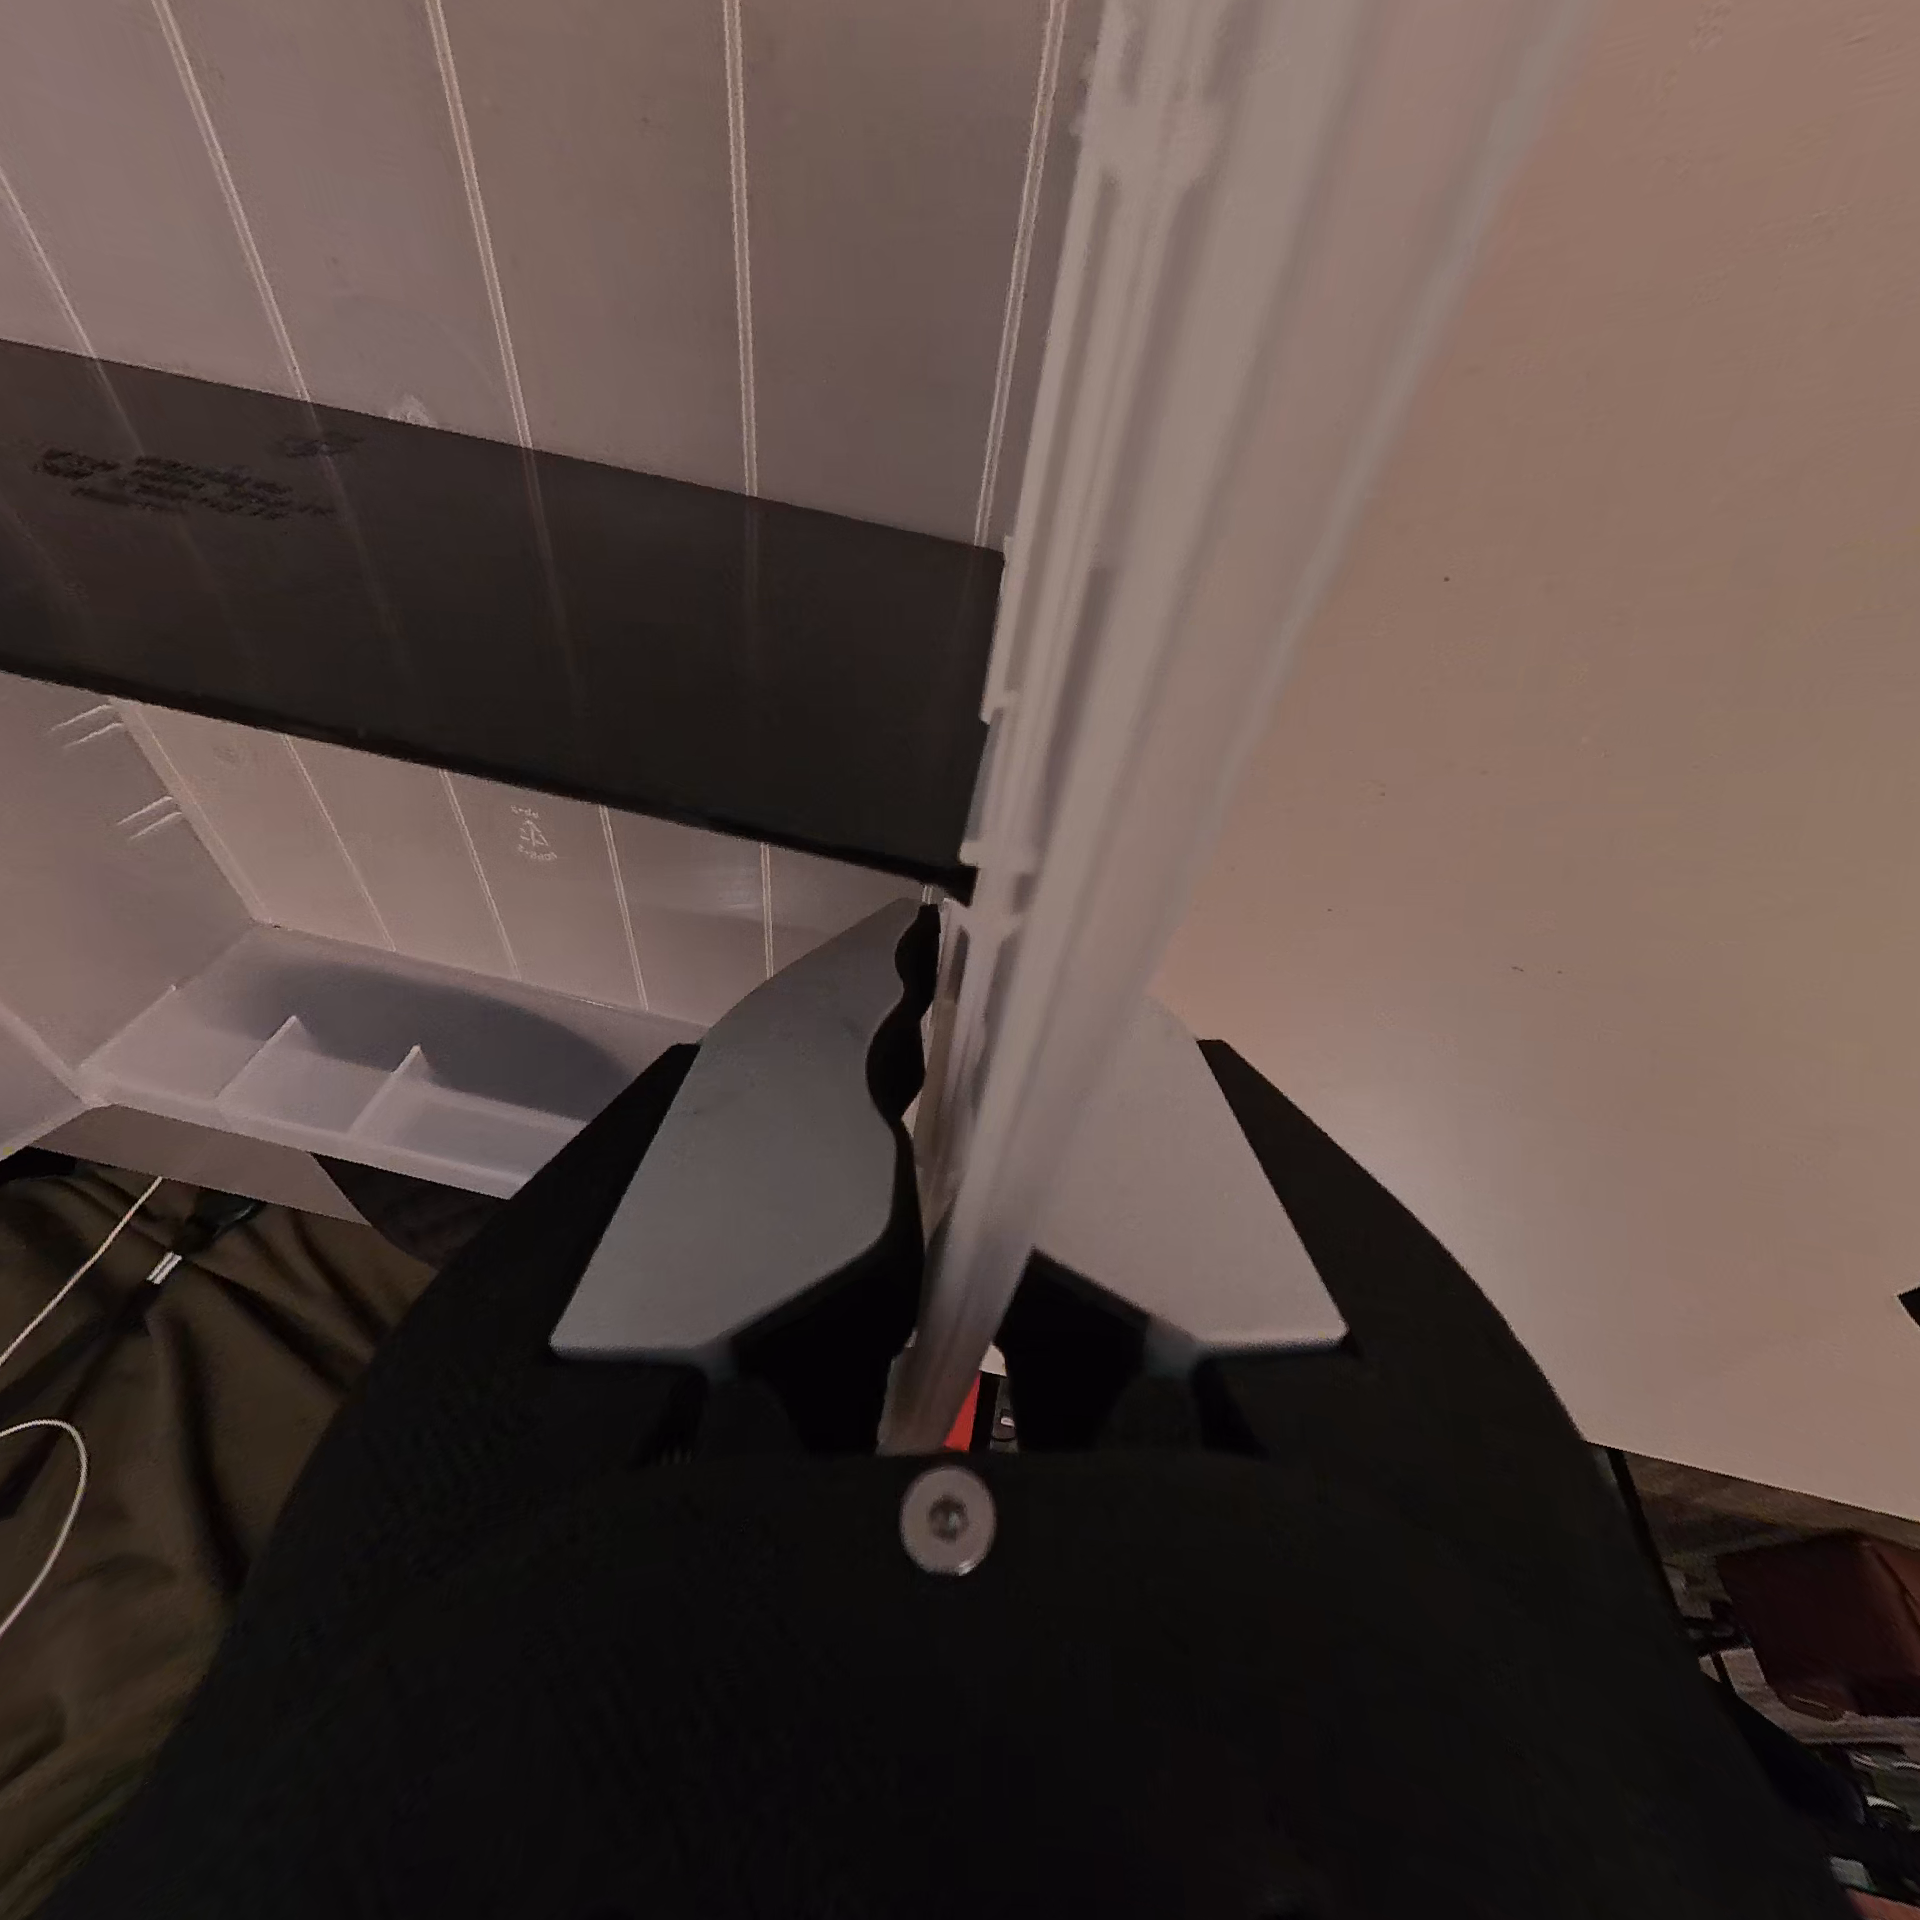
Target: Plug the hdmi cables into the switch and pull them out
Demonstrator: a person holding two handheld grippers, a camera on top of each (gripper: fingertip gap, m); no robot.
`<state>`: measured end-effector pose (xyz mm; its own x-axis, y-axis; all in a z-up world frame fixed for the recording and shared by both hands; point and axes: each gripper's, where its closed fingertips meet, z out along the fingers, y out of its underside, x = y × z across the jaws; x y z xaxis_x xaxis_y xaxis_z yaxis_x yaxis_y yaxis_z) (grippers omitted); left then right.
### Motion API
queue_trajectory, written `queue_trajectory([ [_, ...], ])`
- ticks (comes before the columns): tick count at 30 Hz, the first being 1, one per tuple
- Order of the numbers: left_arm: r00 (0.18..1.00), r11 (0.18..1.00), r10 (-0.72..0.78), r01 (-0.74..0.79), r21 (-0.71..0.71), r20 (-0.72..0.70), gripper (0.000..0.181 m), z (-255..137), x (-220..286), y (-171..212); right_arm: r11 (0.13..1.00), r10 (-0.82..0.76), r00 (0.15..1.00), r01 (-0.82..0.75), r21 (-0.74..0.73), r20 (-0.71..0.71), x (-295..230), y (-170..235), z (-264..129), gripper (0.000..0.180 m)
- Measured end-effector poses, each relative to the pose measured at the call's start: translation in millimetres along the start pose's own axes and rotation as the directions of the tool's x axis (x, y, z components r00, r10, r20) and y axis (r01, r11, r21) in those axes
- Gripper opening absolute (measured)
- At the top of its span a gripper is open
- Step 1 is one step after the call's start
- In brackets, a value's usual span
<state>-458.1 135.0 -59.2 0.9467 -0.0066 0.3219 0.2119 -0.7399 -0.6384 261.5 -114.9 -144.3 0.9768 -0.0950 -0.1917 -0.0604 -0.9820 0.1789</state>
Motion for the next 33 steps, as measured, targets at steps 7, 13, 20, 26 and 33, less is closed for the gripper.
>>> queue_trajectory([
  [7, 1.0, 1.0, -0.016, 0.016, 0.014, -0.005, 0.004, 1.3, -2.1, -3.3, 1.0, 0.02, 1.0, -0.02, -0.002, 0.0, 3.1, -0.4, -0.7, 0.005],
  [13, 1.0, 1.0, -0.013, 0.013, 0.017, -0.007, 0.004, 1.2, -1.5, -3.8, 0.998, 0.057, 0.998, -0.057, 0.001, 0.0, 6.0, 0.4, -1.1, 0.005],
  [20, 1.0, 0.997, -0.017, 0.017, 0.072, -0.002, 0.006, -5.2, -1.1, -10.6, 0.994, 0.111, 0.994, -0.111, 0.021, 0.001, 7.0, 0.5, -1.4, 0.006],
  [26, 0.995, 0.979, 0.005, 0.016, 0.205, -0.1, 0.026, -42.6, 13.7, -29.4, 0.985, 0.151, 0.985, -0.156, 0.067, 0.079, 1.8, 0.8, -3.5, 0.016],
  [33, 0.92, 0.896, 0.316, -0.209, 0.392, -0.232, 0.04, -97.1, 82.5, -42.1, 0.957, 0.118, 0.991, -0.098, 0.273, -0.058, 13.6, -3.3, -50.2, 0.026],
])
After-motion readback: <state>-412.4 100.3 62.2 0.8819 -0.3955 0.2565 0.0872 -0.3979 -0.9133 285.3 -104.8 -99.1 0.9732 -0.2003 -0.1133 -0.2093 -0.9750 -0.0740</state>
